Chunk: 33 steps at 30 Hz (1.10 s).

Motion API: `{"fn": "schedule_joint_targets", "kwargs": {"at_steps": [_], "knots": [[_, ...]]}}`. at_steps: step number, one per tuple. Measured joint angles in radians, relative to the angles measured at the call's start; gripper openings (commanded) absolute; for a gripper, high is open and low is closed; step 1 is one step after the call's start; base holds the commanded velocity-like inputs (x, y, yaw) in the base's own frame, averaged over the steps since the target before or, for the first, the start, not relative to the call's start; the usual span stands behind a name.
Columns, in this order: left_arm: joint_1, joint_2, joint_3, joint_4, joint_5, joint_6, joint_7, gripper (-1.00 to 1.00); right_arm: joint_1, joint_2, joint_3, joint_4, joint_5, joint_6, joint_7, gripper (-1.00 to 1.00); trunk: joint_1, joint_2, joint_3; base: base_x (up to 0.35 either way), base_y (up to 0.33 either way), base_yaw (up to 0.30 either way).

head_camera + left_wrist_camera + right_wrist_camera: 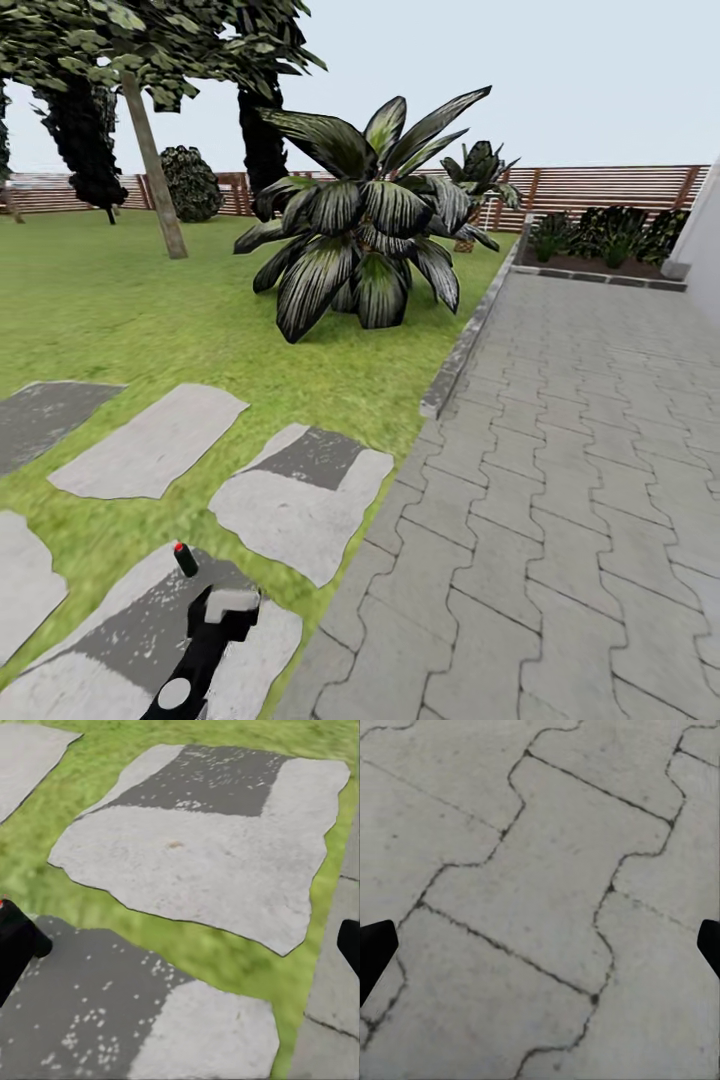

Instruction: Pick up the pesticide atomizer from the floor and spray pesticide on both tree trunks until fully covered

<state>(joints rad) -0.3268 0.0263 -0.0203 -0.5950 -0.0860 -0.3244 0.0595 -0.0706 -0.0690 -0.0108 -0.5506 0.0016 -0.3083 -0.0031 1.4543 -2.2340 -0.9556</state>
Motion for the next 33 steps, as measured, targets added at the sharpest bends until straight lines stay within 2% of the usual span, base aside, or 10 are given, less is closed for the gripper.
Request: {"fn": "schedule_joint_targets", "kwargs": {"at_steps": [2,4,5,8,15,33], "knots": [[0.000,-0.002,0.025,0.000,0.010,0.000,0.020,1.00,0.000,0.000,0.000,0.000,0.000,0.000,0.000,1.00,0.000,0.000,0.000,0.000,0.000,0.277],[0.000,-0.004,0.064,0.001,0.024,-0.001,0.033,1.00,0.000,0.000,0.000,0.000,0.000,0.000,0.000,1.00,0.000,0.000,0.000,0.000,0.000,0.277],[0.000,-0.005,0.094,0.001,0.033,-0.003,0.035,1.00,0.000,0.000,0.000,0.000,0.000,0.000,0.000,1.00,0.000,0.000,0.000,0.000,0.000,0.277],[0.000,-0.006,0.112,0.000,0.037,-0.011,0.034,1.00,0.000,0.000,0.000,0.000,0.000,0.000,0.000,1.00,0.000,0.000,0.000,0.000,0.000,0.277],[0.000,-0.004,0.112,0.000,0.037,-0.017,0.030,1.00,0.000,0.000,0.000,0.000,0.000,0.000,0.000,1.00,0.000,0.000,0.000,0.001,0.000,0.277],[0.000,-0.003,0.113,0.000,0.030,-0.016,0.028,1.00,0.000,0.000,0.000,0.000,0.000,0.000,0.000,1.00,0.000,0.000,0.000,0.226,-0.157,0.277]]}}
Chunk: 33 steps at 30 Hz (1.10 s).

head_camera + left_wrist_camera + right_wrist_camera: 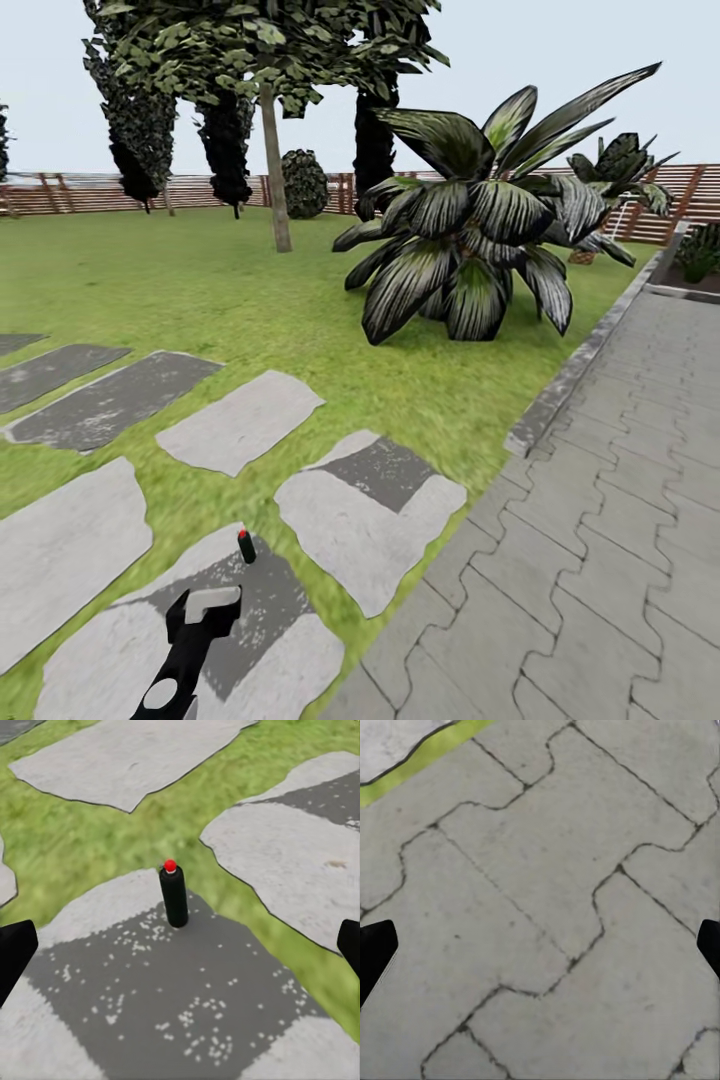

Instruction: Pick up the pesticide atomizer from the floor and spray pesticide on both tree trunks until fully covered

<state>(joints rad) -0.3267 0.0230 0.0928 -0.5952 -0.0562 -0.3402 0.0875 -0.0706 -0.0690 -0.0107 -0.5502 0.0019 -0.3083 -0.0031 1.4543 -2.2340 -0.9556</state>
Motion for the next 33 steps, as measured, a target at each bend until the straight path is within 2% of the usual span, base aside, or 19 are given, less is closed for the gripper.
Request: {"fn": "schedule_joint_targets", "kwargs": {"at_steps": [33], "knots": [[0.000,0.000,-0.001,0.001,-0.001,0.000,0.000,1.00,0.000,0.000,0.000,0.000,0.000,0.000,0.000,1.00,0.000,0.000,0.000,0.109,-0.258,0.277]]}}
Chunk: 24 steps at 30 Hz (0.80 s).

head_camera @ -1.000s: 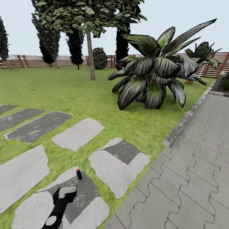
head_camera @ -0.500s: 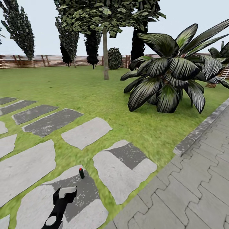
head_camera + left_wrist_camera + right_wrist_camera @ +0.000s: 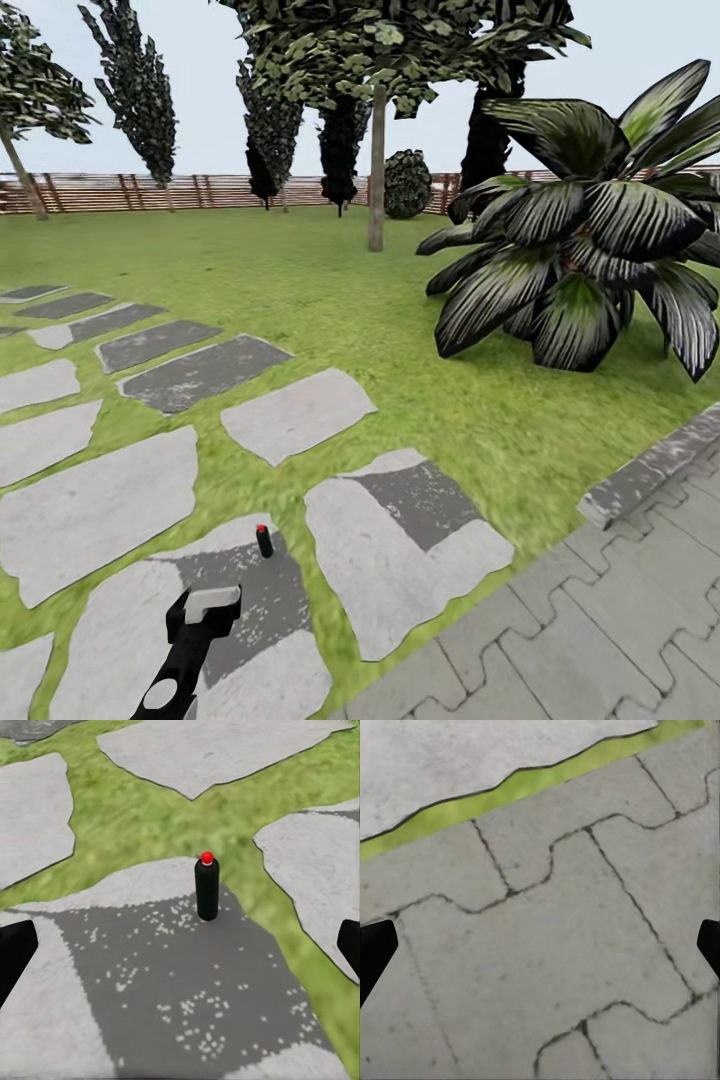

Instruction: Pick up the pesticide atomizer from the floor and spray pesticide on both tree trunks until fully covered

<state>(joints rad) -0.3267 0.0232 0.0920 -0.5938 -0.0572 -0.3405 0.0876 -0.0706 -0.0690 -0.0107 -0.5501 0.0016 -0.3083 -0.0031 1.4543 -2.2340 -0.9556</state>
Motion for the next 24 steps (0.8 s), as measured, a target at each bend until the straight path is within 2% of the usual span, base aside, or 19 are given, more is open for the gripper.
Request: {"fn": "schedule_joint_targets", "kwargs": {"at_steps": [24], "knots": [[0.000,0.000,0.000,-0.001,-0.002,0.000,0.000,1.00,0.000,0.000,0.000,0.000,0.000,0.000,0.000,1.00,0.000,0.000,0.000,0.093,-0.251,0.277]]}}
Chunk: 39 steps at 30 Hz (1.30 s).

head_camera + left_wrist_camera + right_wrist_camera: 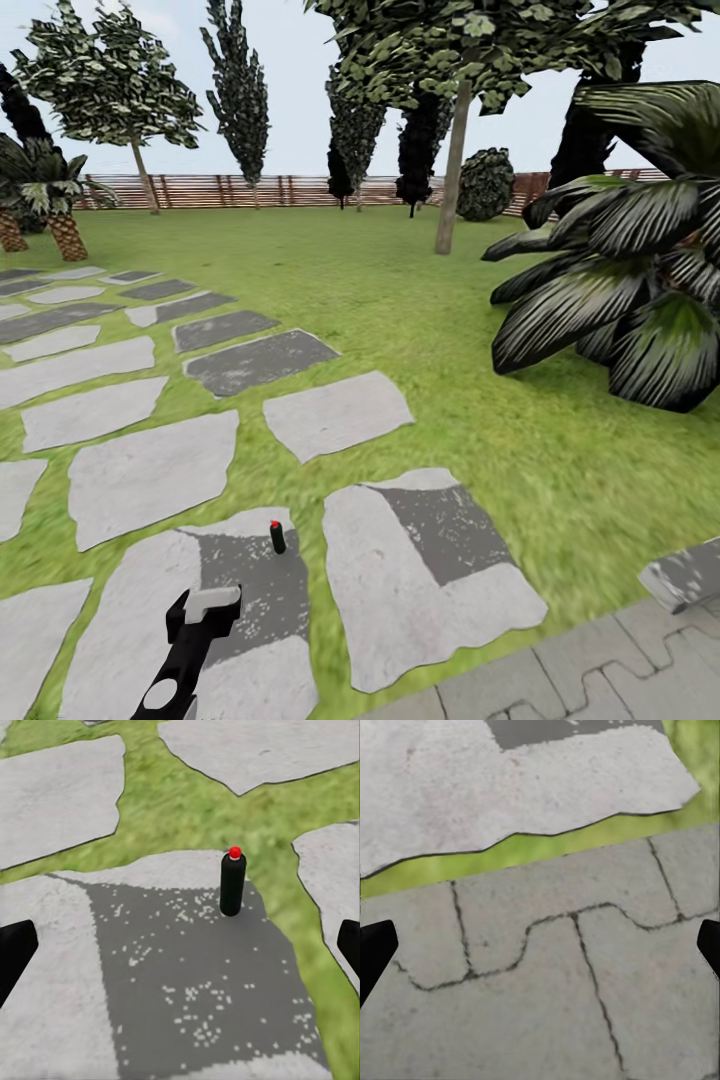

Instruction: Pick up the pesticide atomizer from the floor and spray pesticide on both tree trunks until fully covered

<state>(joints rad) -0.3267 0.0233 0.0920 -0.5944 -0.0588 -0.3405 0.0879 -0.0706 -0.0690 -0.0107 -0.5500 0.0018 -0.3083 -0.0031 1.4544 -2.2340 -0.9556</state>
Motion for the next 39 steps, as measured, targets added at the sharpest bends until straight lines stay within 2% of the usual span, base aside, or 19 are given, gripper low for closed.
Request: {"fn": "schedule_joint_targets", "kwargs": {"at_steps": [25,39], "knots": [[0.000,0.001,0.000,-0.001,0.004,-0.002,0.000,1.00,0.000,0.000,0.000,0.000,0.000,0.000,0.000,1.00,0.000,0.000,0.000,0.008,-0.005,0.277],[0.000,0.001,0.000,-0.001,0.004,-0.002,0.000,1.00,0.000,0.000,0.000,0.000,0.000,0.000,0.000,1.00,0.000,0.000,0.000,0.186,-0.114,0.277]]}}
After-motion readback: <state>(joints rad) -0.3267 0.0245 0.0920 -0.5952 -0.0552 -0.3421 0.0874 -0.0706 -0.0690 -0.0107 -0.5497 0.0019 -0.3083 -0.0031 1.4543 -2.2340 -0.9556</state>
